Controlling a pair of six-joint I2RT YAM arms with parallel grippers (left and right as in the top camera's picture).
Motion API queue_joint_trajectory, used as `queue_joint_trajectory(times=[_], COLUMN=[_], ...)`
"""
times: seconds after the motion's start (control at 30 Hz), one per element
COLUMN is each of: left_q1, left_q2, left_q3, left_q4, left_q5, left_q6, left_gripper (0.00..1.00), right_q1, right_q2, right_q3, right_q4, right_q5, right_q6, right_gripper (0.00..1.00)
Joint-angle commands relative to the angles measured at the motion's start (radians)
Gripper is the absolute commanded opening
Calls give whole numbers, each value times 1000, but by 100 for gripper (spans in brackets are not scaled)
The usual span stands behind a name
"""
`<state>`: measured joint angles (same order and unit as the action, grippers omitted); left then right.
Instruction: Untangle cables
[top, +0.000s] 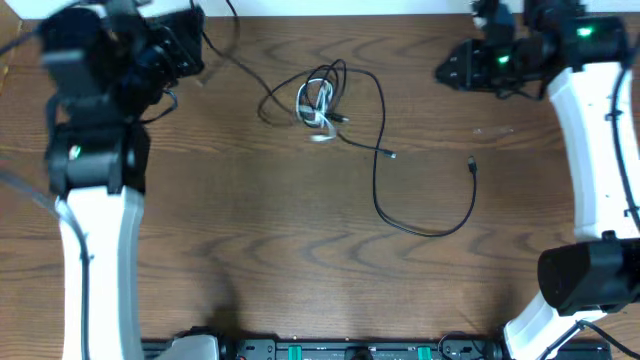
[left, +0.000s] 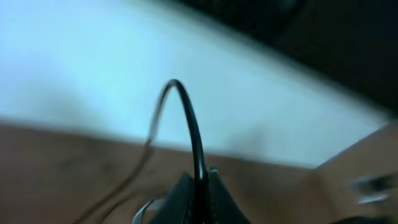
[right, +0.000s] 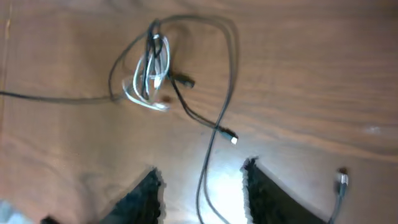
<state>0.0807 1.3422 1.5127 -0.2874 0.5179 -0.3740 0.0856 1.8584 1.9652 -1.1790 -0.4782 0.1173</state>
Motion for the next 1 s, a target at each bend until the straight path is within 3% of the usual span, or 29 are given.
queue_joint_trajectory(times=[0.0,0.43,0.6,0.97], left_q1=[3,1,1,1], left_q2=[-92,-158,-150,-121], left_q3=[10,10,10,10], left_q4=[102,541,543,566], left_q5=[78,47,-37,-31], left_q6=[-151,-474,-535,-596], left_gripper=[8,8,8,8], right_q1=[42,177,222,361], right_q2=[6,7,9,69], right_q3=[-69,-212,-214,-214], right_q4=[54,311,329,399], right_q5=[-43,-105,-113,-140], right_q6=[27,138,160,200], right_gripper=[52,68,70,72])
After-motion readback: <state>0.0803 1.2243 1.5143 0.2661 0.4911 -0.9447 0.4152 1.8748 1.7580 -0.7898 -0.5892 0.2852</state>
